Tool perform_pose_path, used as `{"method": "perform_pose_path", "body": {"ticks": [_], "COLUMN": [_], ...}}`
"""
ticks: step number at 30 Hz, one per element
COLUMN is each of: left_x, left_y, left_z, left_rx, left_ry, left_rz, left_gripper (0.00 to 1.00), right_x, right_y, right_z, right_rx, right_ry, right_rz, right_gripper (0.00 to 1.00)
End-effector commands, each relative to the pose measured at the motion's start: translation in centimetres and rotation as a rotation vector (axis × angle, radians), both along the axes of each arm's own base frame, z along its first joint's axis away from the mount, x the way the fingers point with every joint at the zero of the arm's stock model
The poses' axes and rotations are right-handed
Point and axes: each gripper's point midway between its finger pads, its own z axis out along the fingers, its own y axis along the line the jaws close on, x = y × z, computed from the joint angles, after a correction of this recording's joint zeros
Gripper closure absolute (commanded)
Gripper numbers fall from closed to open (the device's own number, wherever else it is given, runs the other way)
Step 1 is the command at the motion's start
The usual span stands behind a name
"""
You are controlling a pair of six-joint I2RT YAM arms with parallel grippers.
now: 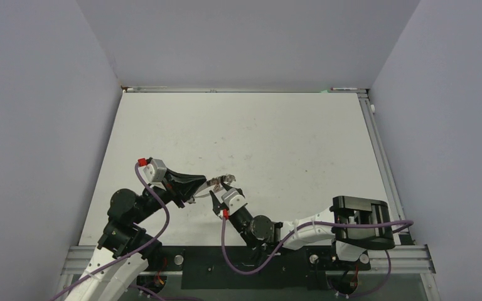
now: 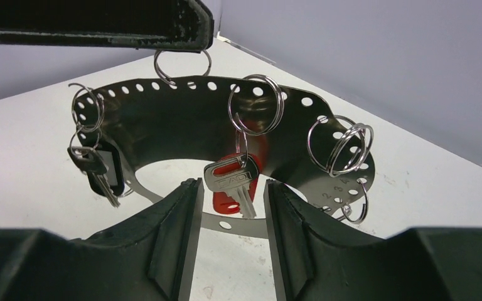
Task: Put the keys on the keyring
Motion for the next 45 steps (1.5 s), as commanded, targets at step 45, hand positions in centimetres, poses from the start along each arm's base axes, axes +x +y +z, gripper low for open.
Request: {"method": "perform_pose_path", "body": {"ticks": [45], "left_x": [-0.6], "left_y": [-0.1], "left_z": [2.4], "left_rx": [-0.036], "left_ry": [-0.086], "left_rz": [-0.039], "left_gripper": [0.84], "right_x": [-4.0], "right_y": [-0.9], "right_z": [5.6], "right_rx": [-0.054], "right_ry": [0.139], "right_rz": [0.436], "right_gripper": [0.95]}}
